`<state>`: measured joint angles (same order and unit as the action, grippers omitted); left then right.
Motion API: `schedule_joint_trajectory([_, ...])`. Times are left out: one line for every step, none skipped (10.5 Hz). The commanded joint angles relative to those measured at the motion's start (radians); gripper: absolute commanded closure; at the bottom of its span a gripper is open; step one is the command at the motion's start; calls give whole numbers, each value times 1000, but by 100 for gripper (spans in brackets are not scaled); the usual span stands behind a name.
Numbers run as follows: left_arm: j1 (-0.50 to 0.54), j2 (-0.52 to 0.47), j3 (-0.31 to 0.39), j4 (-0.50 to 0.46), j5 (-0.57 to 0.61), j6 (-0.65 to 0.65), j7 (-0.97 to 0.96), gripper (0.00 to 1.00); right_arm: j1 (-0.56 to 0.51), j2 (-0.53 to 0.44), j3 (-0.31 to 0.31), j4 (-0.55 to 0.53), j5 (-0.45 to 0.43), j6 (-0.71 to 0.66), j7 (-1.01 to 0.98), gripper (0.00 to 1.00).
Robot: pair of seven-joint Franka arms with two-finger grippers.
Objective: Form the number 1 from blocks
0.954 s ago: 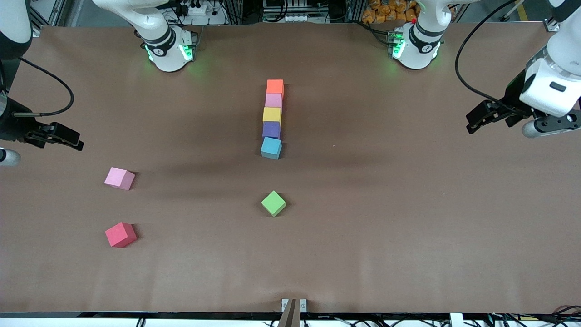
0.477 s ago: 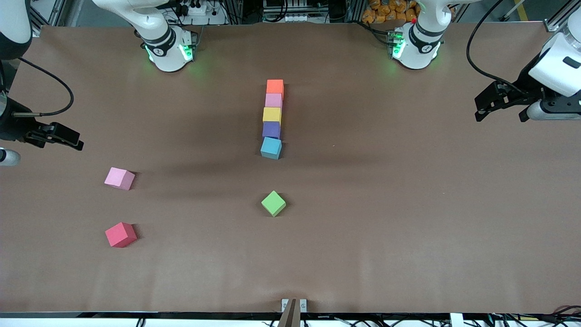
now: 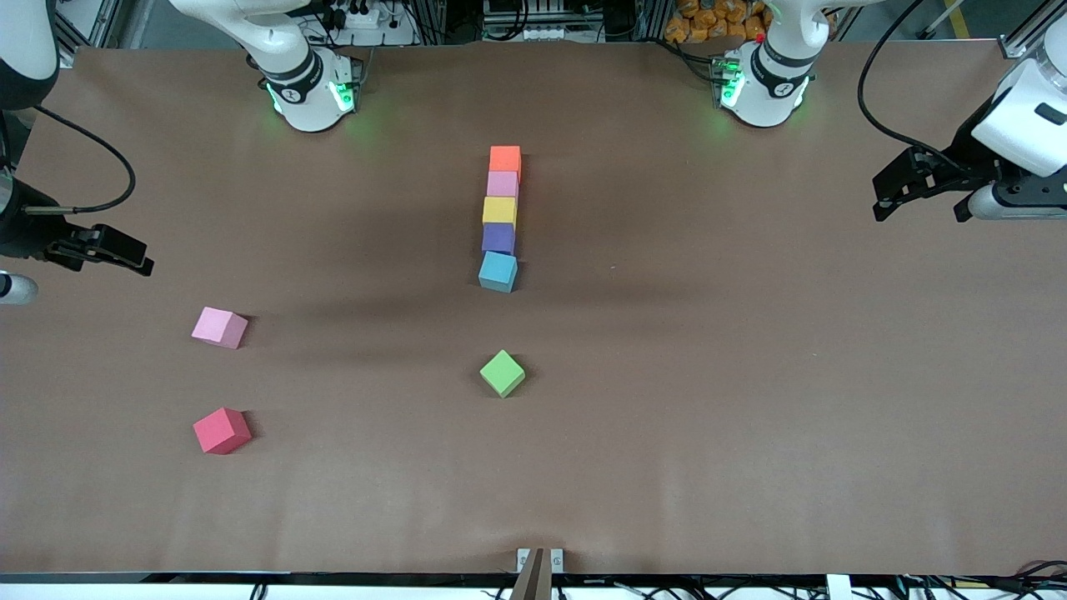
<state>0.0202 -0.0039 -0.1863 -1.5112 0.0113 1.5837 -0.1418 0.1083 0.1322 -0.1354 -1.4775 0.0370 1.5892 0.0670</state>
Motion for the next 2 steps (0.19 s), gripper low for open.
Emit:
schedule_joint_trajectory([-5, 10, 7, 28, 1, -27, 22, 0, 1, -8, 2, -1, -11, -8, 13, 0])
schedule_joint_trajectory([-5, 10, 7, 28, -1, -27, 22, 0, 1, -8, 2, -1, -11, -8, 13, 0])
